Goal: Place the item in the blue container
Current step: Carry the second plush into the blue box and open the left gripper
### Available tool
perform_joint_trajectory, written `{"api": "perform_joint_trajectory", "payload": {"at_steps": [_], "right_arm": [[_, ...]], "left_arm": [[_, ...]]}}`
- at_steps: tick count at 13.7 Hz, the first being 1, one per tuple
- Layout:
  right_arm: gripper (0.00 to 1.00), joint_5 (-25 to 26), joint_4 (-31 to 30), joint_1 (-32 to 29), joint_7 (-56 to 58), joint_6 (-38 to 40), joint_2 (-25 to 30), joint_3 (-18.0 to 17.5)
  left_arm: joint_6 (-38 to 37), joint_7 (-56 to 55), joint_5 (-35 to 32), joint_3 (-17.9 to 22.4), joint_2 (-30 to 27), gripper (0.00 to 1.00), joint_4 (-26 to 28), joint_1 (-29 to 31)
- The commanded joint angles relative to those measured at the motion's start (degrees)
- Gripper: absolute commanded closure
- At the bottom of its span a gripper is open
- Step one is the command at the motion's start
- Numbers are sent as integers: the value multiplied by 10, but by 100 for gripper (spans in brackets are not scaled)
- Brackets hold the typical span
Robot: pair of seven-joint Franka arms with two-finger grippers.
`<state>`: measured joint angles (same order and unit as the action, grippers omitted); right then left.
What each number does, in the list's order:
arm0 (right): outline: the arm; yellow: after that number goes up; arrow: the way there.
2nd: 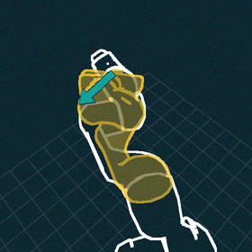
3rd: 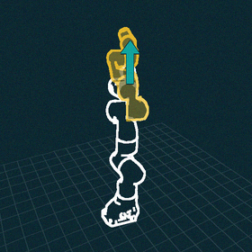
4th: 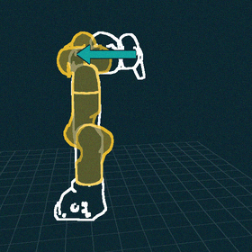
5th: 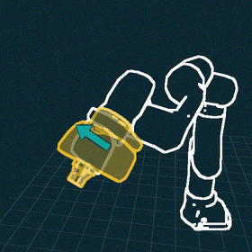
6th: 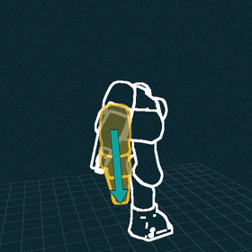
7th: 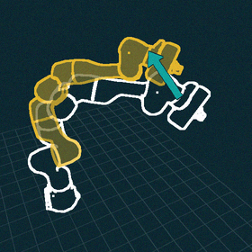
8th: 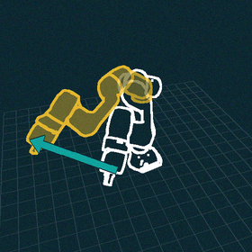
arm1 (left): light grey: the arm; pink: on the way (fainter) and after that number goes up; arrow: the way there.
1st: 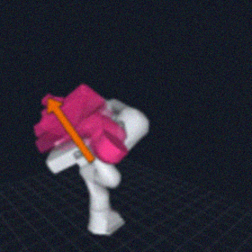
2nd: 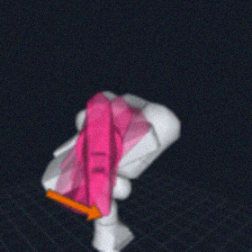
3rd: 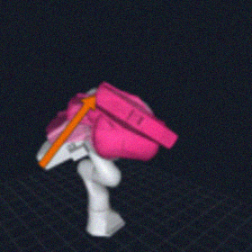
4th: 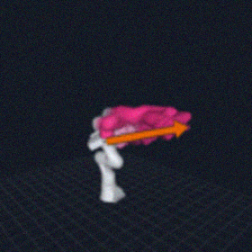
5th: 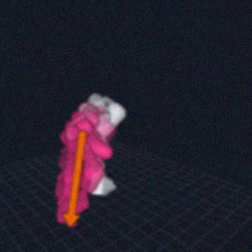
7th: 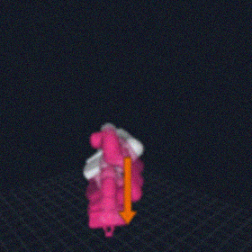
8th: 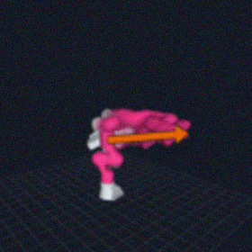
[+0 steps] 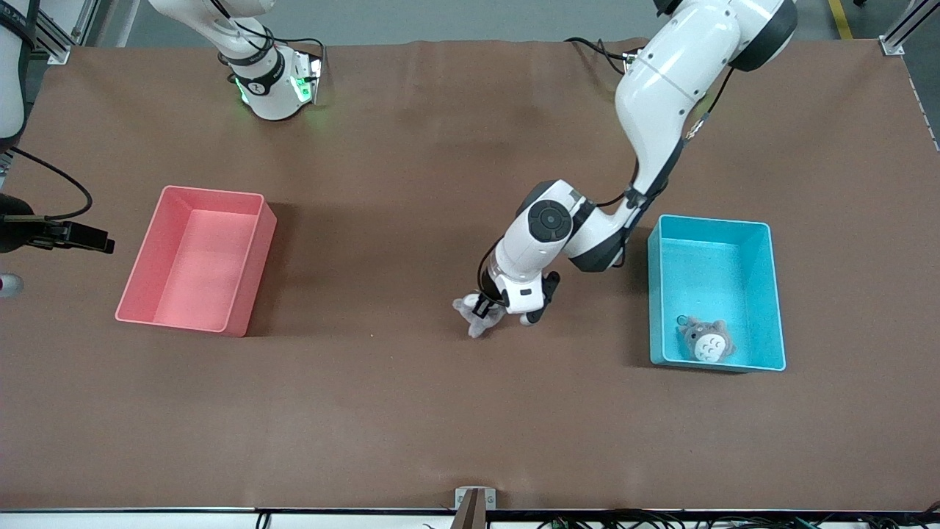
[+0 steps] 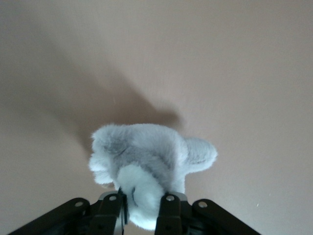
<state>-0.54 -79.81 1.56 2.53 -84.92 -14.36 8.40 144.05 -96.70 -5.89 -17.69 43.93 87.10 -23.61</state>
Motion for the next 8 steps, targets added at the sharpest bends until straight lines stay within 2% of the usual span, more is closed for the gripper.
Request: {"api": "perform_joint_trajectory", "payload": {"at_steps": [1,8], "right_arm": [[0,5,1,-7,0,9,6,-13],[0,4,-11,-9,-1,50,42,-10]], "left_arm": [[-100,62,-21,1,-88,100,20,41],[-345,391,-20,-2,-173,100,26,165]]}}
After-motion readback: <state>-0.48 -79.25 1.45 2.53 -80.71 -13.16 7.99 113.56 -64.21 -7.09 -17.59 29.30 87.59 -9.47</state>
